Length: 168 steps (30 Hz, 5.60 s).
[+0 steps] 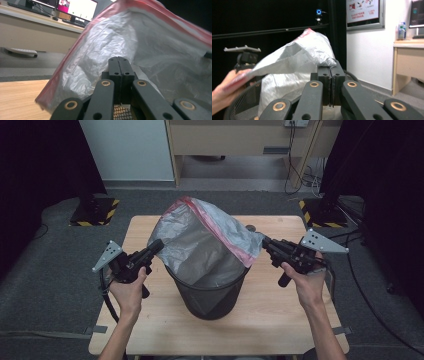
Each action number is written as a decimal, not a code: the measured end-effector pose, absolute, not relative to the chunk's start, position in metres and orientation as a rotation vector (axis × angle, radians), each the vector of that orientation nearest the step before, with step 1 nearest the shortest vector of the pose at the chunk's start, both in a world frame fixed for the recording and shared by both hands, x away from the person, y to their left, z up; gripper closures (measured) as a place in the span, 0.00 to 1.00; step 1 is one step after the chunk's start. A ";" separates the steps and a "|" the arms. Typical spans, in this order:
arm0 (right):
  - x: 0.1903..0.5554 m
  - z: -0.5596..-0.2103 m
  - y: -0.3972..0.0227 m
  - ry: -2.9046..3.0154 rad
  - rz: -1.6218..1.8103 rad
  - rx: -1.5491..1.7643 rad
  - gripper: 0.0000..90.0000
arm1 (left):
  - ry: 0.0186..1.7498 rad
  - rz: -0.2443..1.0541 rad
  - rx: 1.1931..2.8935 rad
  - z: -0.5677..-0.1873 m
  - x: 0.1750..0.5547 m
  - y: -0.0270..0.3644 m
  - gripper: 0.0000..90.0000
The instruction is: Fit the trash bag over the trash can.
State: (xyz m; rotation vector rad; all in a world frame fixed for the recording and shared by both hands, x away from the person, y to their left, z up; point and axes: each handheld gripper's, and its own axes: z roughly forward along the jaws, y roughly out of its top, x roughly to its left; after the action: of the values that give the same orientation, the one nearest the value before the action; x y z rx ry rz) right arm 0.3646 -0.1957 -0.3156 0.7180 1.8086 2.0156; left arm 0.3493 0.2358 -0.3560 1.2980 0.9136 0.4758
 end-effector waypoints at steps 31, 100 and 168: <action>0.371 -0.359 -0.205 1.810 1.917 0.753 0.96 | 0.713 0.628 1.264 -0.286 0.348 0.189 0.70; 0.373 -0.364 -0.205 1.817 1.927 0.759 0.93 | 0.833 0.450 1.497 -0.292 0.410 0.115 0.91; 0.361 -0.321 -0.195 1.716 2.079 0.729 0.98 | 0.553 0.499 1.458 -0.271 0.324 0.120 1.00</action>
State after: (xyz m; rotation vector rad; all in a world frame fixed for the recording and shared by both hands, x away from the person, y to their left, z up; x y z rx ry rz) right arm 0.3611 -0.1949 -0.3214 0.7286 1.7160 2.0787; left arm 0.3243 0.1204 -0.2707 1.4576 0.5533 0.4990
